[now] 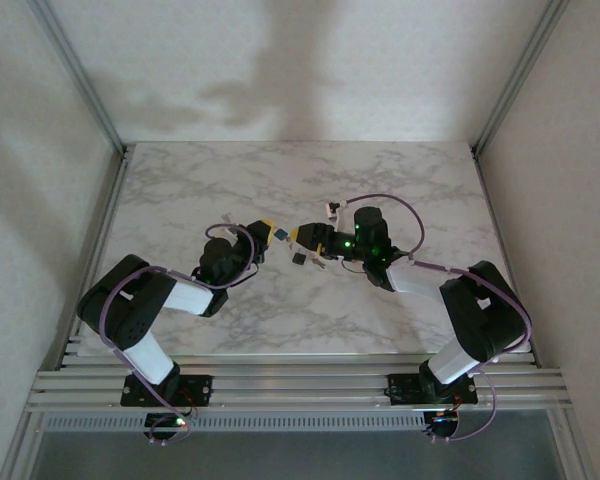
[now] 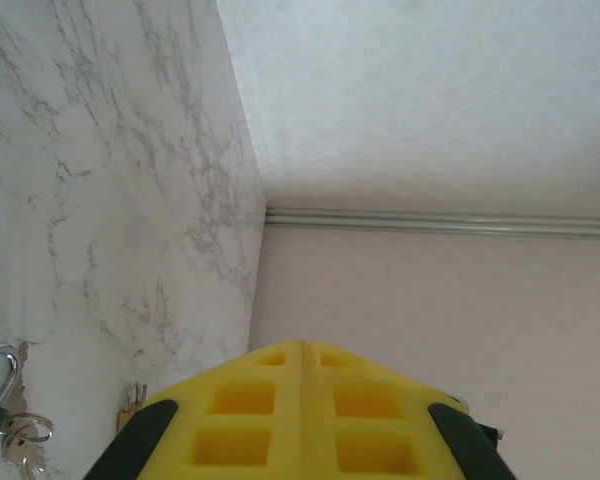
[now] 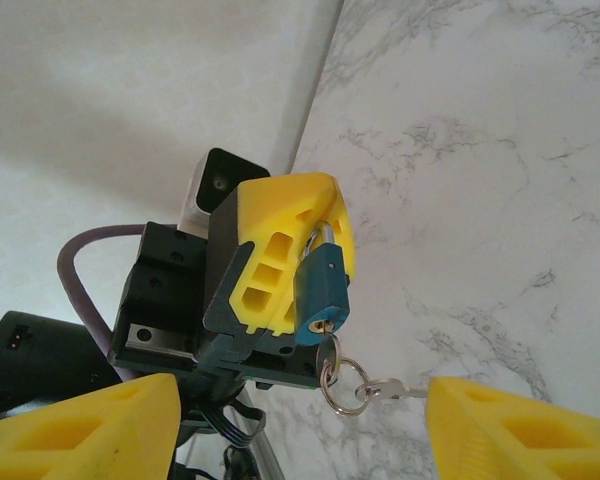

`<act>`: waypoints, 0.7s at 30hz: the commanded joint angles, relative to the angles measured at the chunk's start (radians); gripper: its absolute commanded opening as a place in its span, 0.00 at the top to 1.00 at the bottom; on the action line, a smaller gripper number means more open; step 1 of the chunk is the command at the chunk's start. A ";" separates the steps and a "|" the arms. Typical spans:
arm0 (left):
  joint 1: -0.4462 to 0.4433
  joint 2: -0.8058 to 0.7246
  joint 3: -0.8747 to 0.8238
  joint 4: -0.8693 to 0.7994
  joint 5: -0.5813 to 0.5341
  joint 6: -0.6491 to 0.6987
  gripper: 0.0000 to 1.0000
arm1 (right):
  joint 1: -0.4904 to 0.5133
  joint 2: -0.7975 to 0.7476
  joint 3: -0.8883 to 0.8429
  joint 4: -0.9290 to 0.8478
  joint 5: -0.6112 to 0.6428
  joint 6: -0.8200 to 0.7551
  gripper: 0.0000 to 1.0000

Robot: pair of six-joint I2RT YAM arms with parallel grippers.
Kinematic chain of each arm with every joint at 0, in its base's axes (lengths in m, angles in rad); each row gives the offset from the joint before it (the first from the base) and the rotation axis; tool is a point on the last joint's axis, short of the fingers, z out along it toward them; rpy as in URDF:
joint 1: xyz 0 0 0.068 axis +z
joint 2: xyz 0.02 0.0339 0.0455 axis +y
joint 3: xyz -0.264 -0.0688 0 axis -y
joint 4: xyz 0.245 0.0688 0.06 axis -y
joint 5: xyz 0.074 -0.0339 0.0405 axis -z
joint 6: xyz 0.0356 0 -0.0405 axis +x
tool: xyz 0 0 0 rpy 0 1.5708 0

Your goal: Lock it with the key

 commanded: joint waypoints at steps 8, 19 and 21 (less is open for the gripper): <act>-0.010 0.014 0.023 0.065 0.014 -0.021 1.00 | 0.002 0.057 -0.002 0.086 -0.054 0.038 0.49; -0.018 0.056 0.025 0.111 0.026 -0.046 1.00 | 0.003 0.078 0.000 0.112 -0.062 0.053 0.59; -0.018 0.064 0.024 0.120 0.030 -0.053 1.00 | 0.003 0.085 0.000 0.121 -0.063 0.059 0.59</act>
